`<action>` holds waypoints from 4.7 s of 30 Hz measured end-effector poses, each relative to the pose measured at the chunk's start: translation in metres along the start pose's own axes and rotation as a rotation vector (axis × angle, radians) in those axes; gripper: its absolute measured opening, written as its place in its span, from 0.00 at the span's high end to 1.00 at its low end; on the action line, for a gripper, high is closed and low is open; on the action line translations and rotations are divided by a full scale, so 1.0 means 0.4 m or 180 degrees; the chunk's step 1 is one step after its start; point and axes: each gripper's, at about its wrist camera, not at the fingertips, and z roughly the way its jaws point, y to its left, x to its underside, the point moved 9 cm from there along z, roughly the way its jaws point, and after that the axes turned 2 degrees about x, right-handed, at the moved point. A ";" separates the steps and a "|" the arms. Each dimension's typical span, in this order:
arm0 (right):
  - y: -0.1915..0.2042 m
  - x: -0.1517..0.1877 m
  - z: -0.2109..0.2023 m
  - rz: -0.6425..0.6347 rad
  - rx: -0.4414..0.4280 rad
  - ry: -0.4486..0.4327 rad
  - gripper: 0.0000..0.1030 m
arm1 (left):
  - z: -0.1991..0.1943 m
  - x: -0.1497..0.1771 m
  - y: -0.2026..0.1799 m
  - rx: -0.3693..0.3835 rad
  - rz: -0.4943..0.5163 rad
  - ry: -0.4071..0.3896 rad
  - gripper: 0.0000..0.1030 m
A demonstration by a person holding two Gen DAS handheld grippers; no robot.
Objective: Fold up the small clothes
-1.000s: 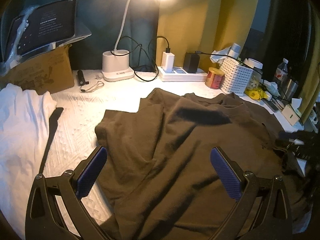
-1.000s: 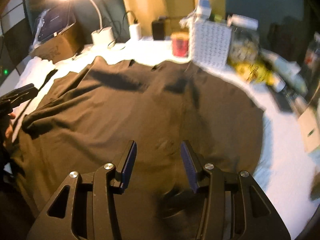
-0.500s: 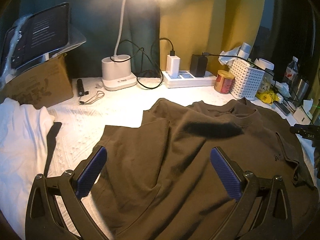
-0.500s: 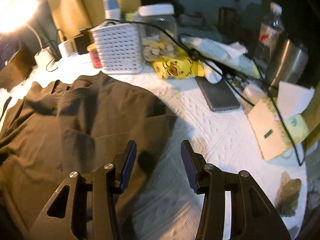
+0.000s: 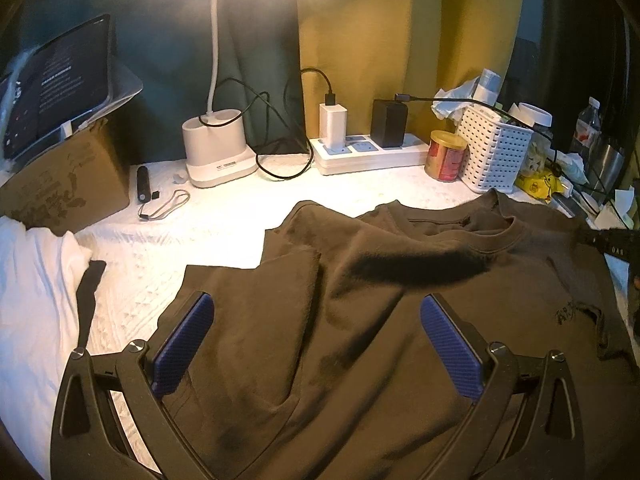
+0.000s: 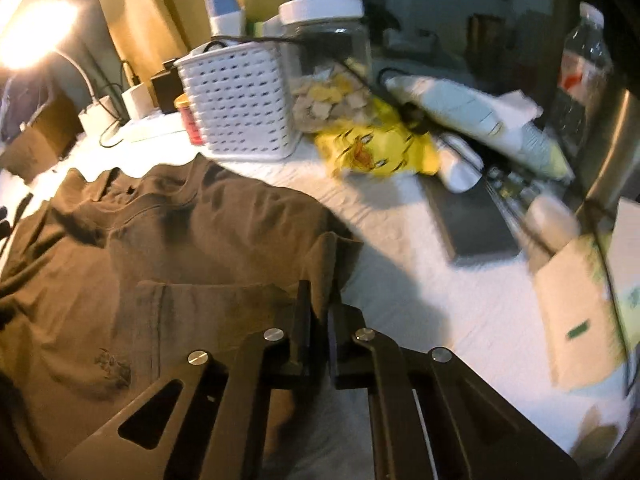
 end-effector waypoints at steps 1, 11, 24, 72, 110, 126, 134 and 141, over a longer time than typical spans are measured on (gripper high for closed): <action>-0.011 -0.006 0.000 -0.0020 0.0034 -0.0010 0.97 | 0.002 0.000 -0.001 -0.0006 0.0008 0.0007 0.01; -0.086 -0.006 0.020 -0.0020 0.0299 0.0041 0.89 | 0.009 0.011 0.013 -0.0062 0.0011 0.0079 0.01; 0.107 0.098 -0.125 -0.0440 0.0345 0.0078 0.36 | -0.047 0.024 0.060 -0.0020 -0.0049 -0.0023 0.01; 0.250 0.181 -0.299 0.0154 0.0365 -0.0166 0.36 | -0.008 0.044 0.308 -0.0004 -0.0034 0.0020 0.94; 0.142 0.262 -0.332 0.0546 0.0219 -0.0289 0.36 | -0.069 0.112 -0.081 0.1060 0.0493 0.0584 0.35; 0.213 0.234 -0.334 0.0379 0.0166 -0.0283 0.36 | -0.024 0.172 0.028 0.1104 0.0159 0.0687 0.87; 0.199 0.247 -0.343 0.0413 0.0224 -0.0256 0.36 | -0.087 0.166 -0.066 0.1009 0.0799 0.0486 0.94; 0.199 0.260 -0.342 0.0433 0.0205 -0.0237 0.36 | -0.090 0.253 -0.160 0.1281 0.1301 0.0807 0.92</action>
